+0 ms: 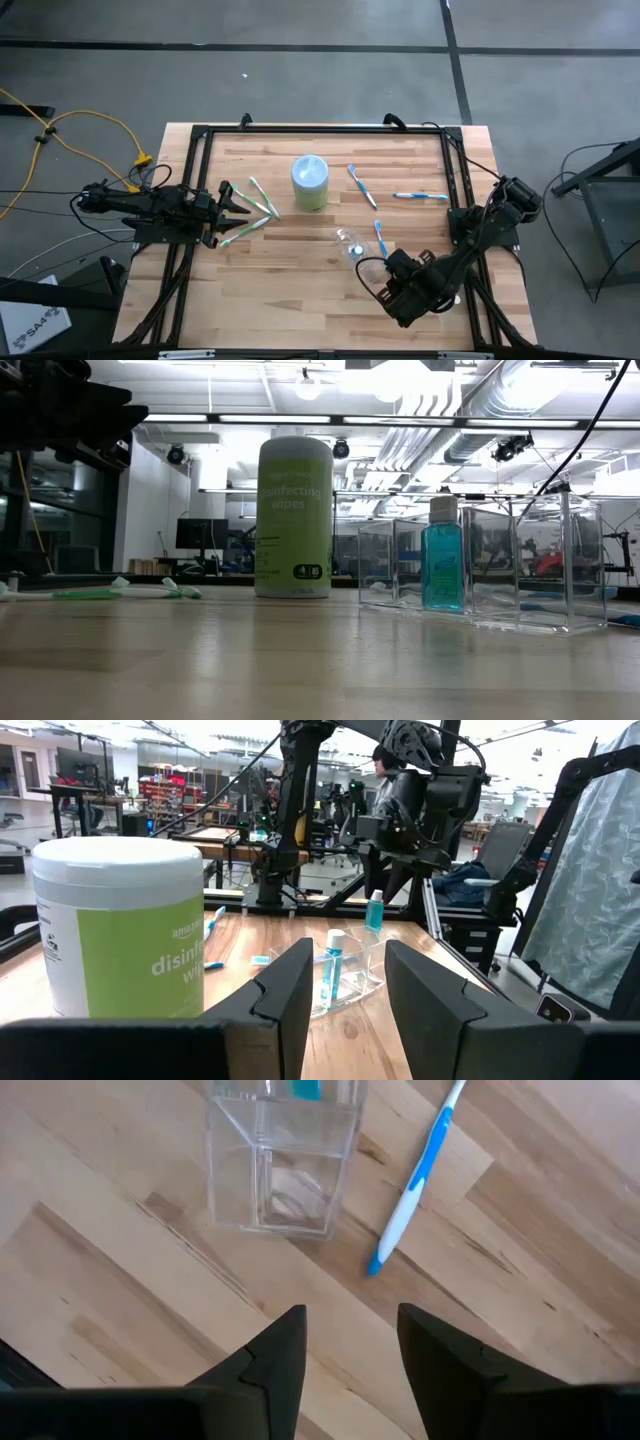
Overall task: Pick & Place toothbrushing station
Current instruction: Put the mouthwash into the transparent organizer
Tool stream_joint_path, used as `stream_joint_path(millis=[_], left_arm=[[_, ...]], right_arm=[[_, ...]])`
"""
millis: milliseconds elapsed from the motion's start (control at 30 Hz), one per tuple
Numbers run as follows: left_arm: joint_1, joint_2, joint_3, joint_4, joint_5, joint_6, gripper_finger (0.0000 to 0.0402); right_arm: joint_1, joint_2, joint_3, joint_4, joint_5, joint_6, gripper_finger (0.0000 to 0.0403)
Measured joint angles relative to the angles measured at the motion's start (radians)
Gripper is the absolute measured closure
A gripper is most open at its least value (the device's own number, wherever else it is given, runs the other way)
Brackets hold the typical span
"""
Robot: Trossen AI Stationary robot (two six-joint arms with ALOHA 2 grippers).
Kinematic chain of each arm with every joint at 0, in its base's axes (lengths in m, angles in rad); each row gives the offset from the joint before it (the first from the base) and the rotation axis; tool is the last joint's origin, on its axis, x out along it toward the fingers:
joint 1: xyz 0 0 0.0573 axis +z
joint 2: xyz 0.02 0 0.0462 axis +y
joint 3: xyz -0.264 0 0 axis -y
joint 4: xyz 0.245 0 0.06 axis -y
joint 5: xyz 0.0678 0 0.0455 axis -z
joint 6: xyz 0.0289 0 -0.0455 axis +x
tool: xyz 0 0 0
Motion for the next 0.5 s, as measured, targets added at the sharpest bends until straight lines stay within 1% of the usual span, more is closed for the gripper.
stream_joint_path(millis=[233, 433, 500], left_arm=[[0.0, 0.0, 0.0, 0.0, 0.0, 0.0, 0.0277], [0.0, 0.0, 0.0, 0.0, 0.0, 0.0, 0.0277], [0.0, 0.0, 0.0, 0.0, 0.0, 0.0, 0.0277]], right_arm=[[-0.02, 0.0, 0.0, 0.004, -0.035, -0.033, 0.0253], [-0.035, 0.0, 0.0, 0.015, -0.033, -0.059, 0.0253], [-0.041, 0.0, 0.0, 0.027, -0.011, -0.076, 0.0253]])
